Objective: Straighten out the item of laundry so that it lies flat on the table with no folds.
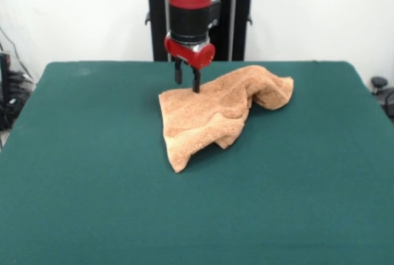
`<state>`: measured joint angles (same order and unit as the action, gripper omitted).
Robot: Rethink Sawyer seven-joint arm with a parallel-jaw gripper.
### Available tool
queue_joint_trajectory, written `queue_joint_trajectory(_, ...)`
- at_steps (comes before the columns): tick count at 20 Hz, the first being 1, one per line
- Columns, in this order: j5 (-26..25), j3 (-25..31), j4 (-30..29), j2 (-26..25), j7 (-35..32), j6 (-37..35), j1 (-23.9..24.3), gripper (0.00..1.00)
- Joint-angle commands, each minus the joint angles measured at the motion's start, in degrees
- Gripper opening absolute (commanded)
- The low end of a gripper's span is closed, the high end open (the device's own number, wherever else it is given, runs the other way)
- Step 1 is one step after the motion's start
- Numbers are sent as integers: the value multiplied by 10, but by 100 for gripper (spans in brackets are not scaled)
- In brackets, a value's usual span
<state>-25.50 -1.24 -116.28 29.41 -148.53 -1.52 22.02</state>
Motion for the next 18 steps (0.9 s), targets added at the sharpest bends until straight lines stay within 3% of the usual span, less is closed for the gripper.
queue_joint_trajectory(1,-27,-4,83,-95,-8,59,-23,100)
queue_joint_trajectory(18,-58,-20,126,-147,11,68,5,100)
